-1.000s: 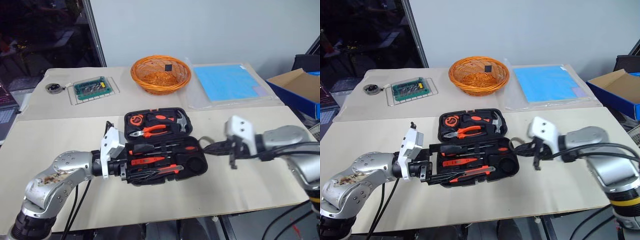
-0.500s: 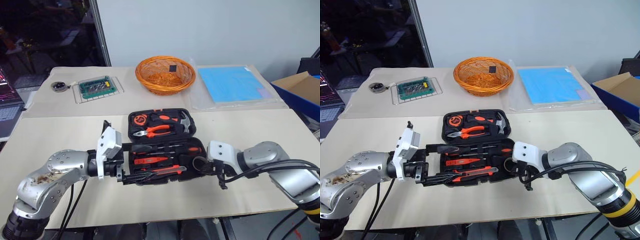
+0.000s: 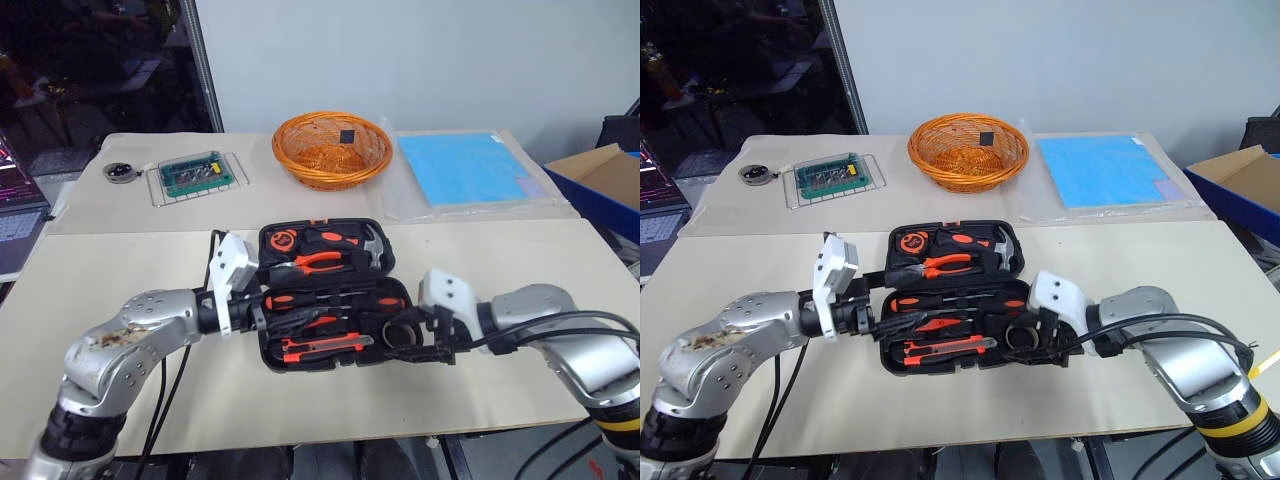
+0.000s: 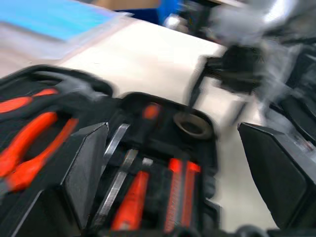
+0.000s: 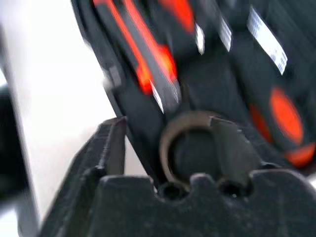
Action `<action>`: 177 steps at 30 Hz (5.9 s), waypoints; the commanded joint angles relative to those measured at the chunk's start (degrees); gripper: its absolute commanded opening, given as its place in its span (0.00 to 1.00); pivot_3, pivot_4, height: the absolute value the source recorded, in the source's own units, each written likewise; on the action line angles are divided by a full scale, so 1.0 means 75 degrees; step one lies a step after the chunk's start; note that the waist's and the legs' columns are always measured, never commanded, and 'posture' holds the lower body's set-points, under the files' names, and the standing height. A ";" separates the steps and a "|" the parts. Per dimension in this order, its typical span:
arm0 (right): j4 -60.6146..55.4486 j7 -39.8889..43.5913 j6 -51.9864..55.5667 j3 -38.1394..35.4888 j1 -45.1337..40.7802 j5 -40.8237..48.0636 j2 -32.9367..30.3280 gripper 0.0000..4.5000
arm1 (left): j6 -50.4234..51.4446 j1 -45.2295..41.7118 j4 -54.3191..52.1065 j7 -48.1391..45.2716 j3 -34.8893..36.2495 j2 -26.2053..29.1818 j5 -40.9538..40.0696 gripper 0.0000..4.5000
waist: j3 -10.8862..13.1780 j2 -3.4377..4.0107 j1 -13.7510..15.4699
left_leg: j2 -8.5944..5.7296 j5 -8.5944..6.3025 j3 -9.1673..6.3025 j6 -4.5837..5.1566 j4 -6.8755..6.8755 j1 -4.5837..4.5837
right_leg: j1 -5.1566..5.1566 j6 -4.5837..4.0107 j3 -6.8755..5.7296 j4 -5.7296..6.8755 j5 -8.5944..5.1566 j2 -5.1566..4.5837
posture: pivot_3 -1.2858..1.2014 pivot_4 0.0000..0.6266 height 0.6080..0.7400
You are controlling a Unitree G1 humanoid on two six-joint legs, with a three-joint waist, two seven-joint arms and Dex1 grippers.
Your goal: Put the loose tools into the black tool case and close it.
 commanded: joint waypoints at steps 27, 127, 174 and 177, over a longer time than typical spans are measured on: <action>0.8331 -0.3684 0.1358 -0.0249 -0.5183 -0.1278 0.3479 0.42 | 0.3325 -0.3088 0.4449 0.4519 0.1635 -0.1838 0.1636 0.83 | 0.0001 -0.0010 -0.0192 | -0.0041 0.0016 -0.0001 -0.0026 0.0033 -0.0100 | -0.0141 -0.0025 0.0016 0.0097 0.0040 -0.0009 | 0.52 0.24 1.00; -0.0742 -0.4729 0.2880 0.0192 -0.0052 -0.0524 0.4074 0.99 | -0.3047 -0.0329 0.2593 -0.4003 -0.0840 0.1251 0.2644 1.00 | 0.0044 -0.0080 -0.0287 | 0.0146 -0.0015 0.0206 -0.0009 0.0038 0.0010 | -0.0132 -0.0046 -0.0001 0.0087 0.0045 0.0065 | 0.52 0.24 1.00; 0.1069 -0.5645 0.2493 0.1223 -0.1177 -0.0818 0.4979 0.82 | -0.2648 -0.0764 0.3035 -0.4248 -0.0985 0.1309 0.3082 1.00 | 0.0043 -0.0080 -0.0389 | 0.0127 -0.0018 0.0201 -0.0005 0.0040 -0.0018 | -0.0152 -0.0088 -0.0003 0.0092 0.0073 0.0044 | 0.52 0.24 1.00; 0.1102 -0.5602 0.2489 0.1248 -0.1192 -0.0802 0.5006 0.82 | -0.2637 -0.0726 0.2994 -0.4232 -0.0961 0.1318 0.3069 1.00 | 0.0043 -0.0080 -0.0389 | 0.0128 -0.0018 0.0200 -0.0005 0.0040 -0.0018 | -0.0152 -0.0088 -0.0003 0.0092 0.0073 0.0044 | 0.52 0.24 1.00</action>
